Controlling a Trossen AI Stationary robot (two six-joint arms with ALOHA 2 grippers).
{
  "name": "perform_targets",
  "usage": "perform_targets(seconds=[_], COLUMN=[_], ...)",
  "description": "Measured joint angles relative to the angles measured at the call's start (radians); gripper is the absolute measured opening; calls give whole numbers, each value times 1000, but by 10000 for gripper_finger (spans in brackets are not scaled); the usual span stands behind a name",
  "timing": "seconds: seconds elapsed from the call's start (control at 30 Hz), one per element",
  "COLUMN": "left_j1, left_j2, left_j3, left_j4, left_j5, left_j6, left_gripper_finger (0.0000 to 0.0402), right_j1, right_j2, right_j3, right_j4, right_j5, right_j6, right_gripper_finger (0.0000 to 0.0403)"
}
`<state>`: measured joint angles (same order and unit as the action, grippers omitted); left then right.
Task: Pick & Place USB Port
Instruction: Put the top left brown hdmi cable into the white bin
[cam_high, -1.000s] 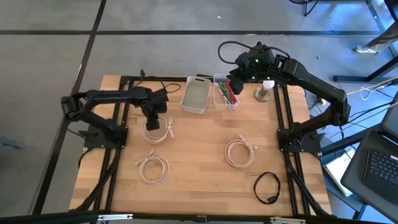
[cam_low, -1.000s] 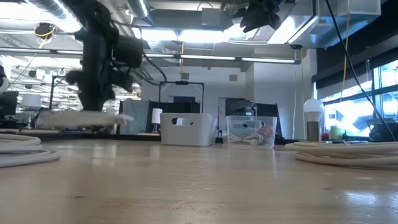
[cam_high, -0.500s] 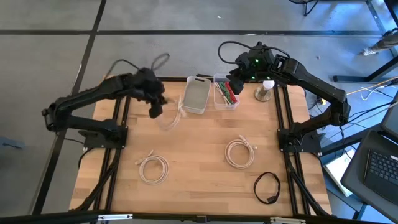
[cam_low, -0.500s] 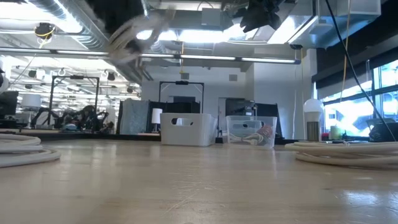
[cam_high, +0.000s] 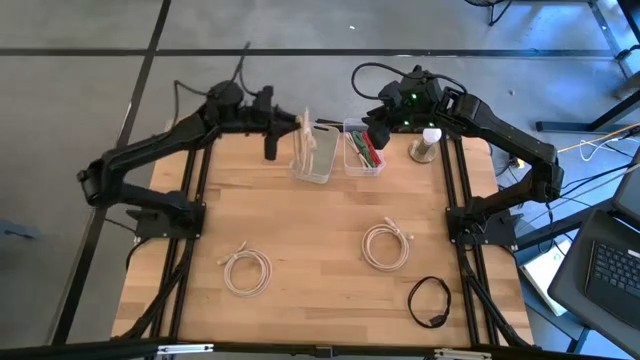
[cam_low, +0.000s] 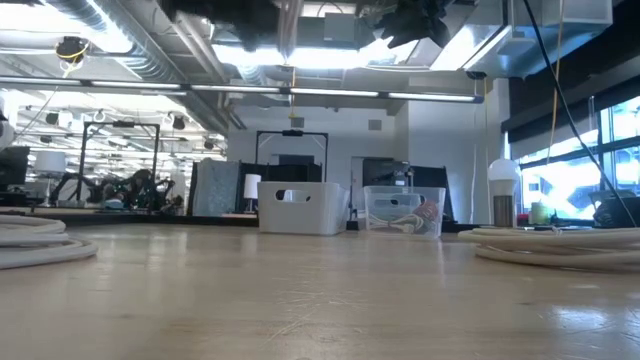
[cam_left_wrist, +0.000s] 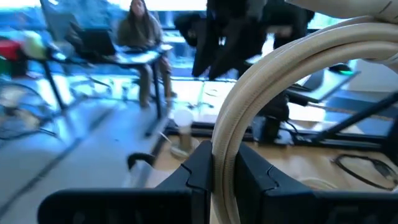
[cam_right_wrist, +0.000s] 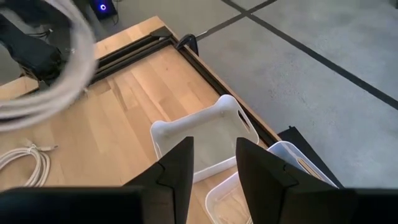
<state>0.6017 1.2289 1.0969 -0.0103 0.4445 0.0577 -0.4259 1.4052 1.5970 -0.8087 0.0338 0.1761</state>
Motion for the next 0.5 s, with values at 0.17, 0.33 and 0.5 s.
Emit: perform_targets(seconds=[0.17,0.33,0.5], left_j1=[94,163,216], left_j2=[158,299,449], left_j3=[-1,73,163], left_j4=[45,58,59], left_j5=[174,292,439], left_j6=[-1,57,36], left_gripper_finger=[31,31,31], right_j1=[1,15,26], right_j2=[0,0,0], right_j3=[0,0,0], right_j4=[1,-3,-3], right_j5=[0,0,0], right_j6=[2,3,9], right_gripper_finger=[122,122,122])
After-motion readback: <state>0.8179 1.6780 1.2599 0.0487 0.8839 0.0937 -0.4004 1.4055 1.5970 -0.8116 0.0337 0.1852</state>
